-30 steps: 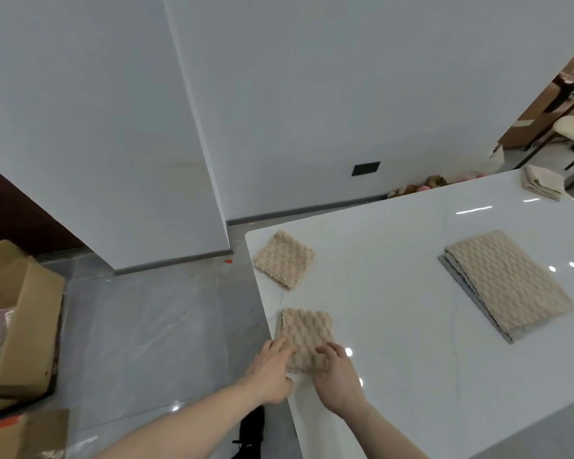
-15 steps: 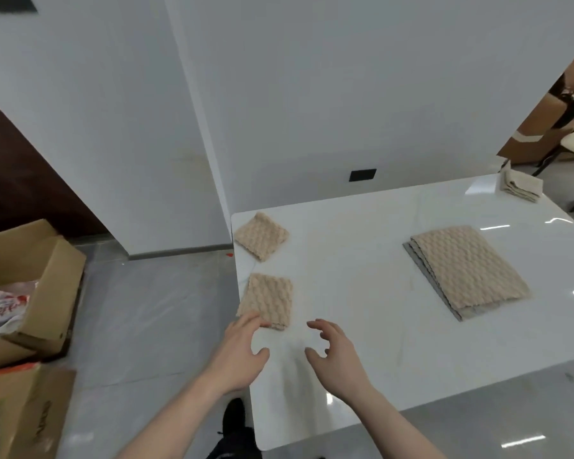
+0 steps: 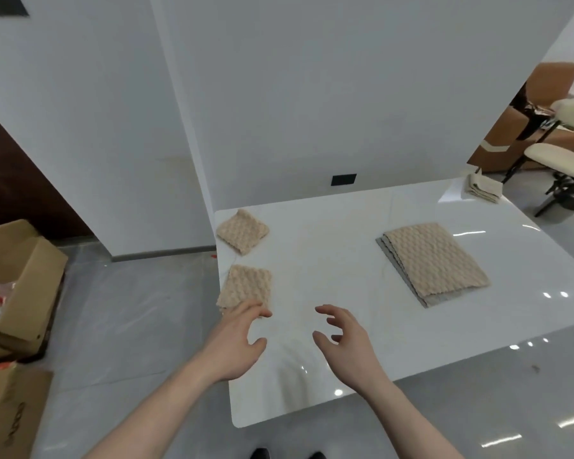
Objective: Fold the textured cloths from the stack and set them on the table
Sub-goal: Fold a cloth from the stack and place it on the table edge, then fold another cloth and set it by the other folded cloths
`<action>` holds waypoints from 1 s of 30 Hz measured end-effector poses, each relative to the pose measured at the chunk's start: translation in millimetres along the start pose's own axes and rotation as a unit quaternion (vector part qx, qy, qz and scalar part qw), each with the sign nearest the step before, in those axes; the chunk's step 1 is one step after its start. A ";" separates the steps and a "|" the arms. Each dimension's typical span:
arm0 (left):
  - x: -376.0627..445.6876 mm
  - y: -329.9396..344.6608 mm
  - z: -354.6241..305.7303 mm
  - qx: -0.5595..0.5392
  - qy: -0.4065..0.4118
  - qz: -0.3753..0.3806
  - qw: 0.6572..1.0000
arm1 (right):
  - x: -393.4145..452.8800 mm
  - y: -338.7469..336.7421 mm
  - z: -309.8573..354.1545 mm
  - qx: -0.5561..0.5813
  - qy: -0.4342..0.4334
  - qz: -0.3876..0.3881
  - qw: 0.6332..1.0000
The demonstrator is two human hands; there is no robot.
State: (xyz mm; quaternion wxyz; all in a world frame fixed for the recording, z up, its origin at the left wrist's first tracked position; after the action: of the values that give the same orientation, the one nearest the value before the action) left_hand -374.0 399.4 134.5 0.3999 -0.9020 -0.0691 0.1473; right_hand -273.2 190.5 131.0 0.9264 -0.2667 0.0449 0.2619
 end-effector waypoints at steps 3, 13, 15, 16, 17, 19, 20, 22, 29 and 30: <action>-4.1 12.9 -11.9 -0.019 -0.004 -0.002 1.000 | -7.5 -20.1 -7.5 0.013 0.002 -0.009 1.000; 23.8 70.8 -88.0 -0.025 -0.034 -0.026 0.999 | 9.8 -113.5 -43.9 0.009 -0.043 0.032 0.999; 33.9 89.6 -113.1 -0.031 -0.049 -0.035 0.998 | 15.2 -146.5 -62.3 0.006 -0.047 0.045 0.998; 38.5 99.8 -127.1 -0.036 -0.056 -0.040 0.997 | 18.1 -164.2 -72.5 0.003 -0.049 0.048 0.998; 43.5 109.7 -141.8 -0.044 -0.063 -0.046 0.996 | 21.7 -182.0 -82.6 -0.003 -0.049 0.048 0.998; 54.0 128.4 -171.5 -0.057 -0.069 -0.058 0.994 | 30.3 -214.8 -101.3 -0.015 -0.043 0.048 0.998; 58.1 137.7 -185.8 -0.064 -0.069 -0.062 0.994 | 34.4 -228.7 -108.8 -0.021 -0.038 0.051 0.998; 63.6 155.1 -210.8 -0.076 -0.066 -0.062 0.993 | 41.4 -251.5 -118.5 -0.032 -0.034 0.061 0.997; 62.5 182.2 -232.3 -0.066 -0.076 -0.037 0.994 | 51.8 -296.5 -133.4 -0.032 -0.038 0.054 0.997; 62.6 181.5 -229.2 -0.064 -0.081 -0.038 0.994 | 50.9 -300.6 -136.9 -0.031 -0.037 0.048 0.998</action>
State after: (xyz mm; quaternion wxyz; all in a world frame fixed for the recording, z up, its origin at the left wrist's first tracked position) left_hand -239.8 132.2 132.6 0.3398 -0.9077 -0.1446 0.1996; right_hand -68.6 -73.6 144.2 0.9052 -0.2827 0.0150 0.3169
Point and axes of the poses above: each hand's wrist, its own x-axis towards the middle knuckle, its own y-axis out of the palm, z = x × y, the point moved 5 cm from there along x, towards the middle knuckle, and after that the axes turned 1 degree about -x, right-handed, at the moved point
